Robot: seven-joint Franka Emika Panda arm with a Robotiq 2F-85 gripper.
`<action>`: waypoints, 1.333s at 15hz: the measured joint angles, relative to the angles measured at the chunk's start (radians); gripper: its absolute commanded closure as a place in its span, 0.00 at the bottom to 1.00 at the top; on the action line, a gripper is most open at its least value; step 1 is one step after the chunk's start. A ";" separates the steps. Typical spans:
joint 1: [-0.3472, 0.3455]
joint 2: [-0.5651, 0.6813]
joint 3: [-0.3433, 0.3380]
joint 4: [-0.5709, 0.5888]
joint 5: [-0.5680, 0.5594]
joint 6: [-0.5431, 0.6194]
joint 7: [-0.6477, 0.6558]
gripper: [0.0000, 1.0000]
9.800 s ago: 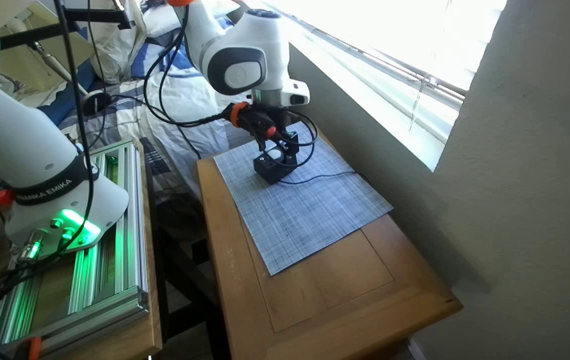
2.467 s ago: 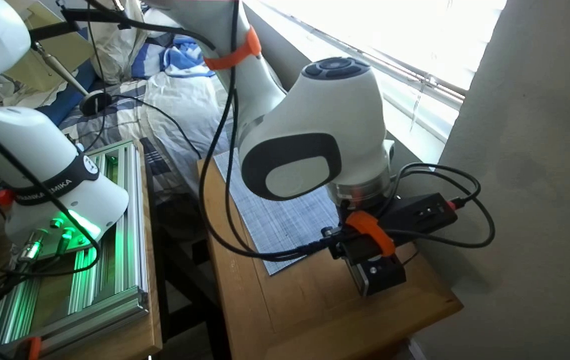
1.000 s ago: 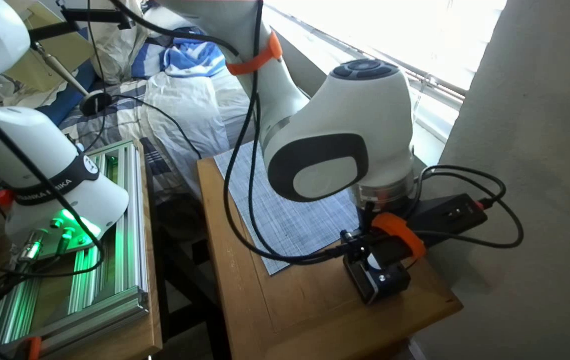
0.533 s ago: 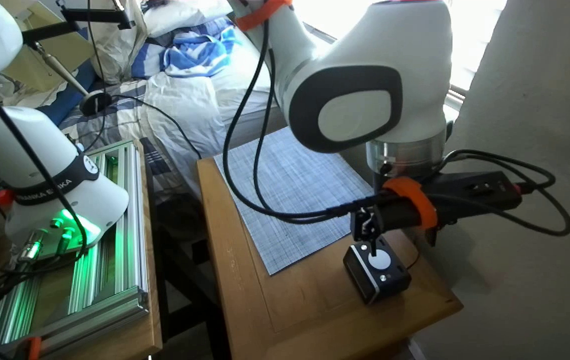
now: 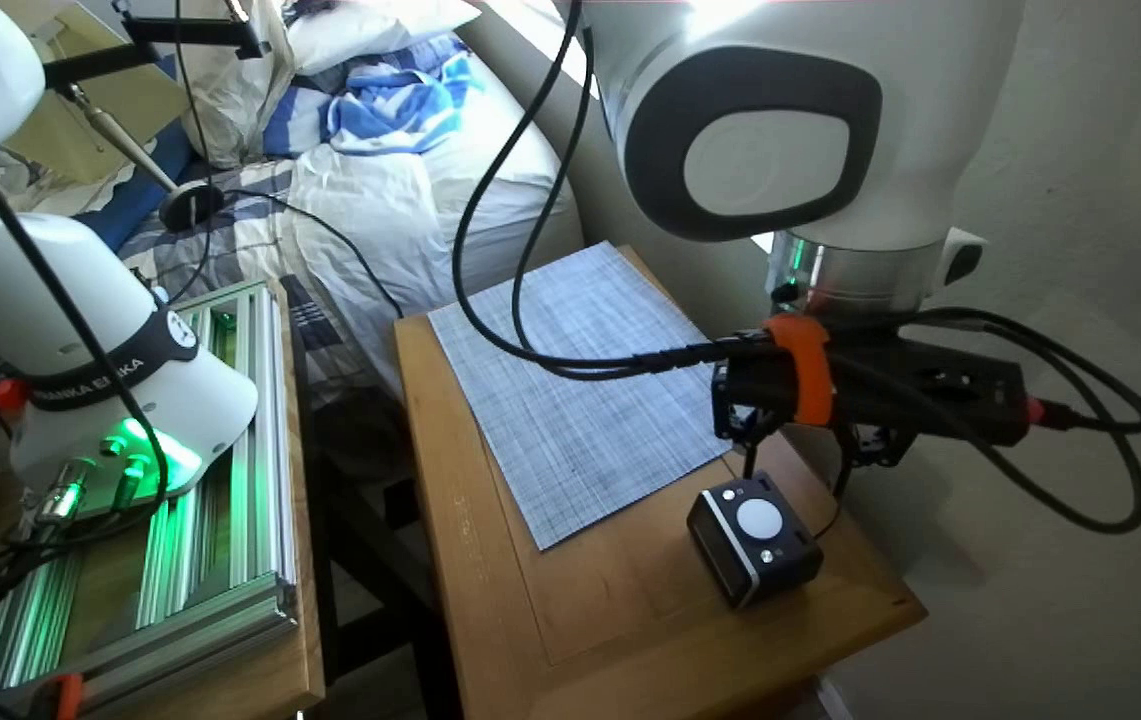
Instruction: Move the speaker to the right
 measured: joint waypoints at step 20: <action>-0.050 0.019 0.024 -0.071 0.102 0.060 0.432 1.00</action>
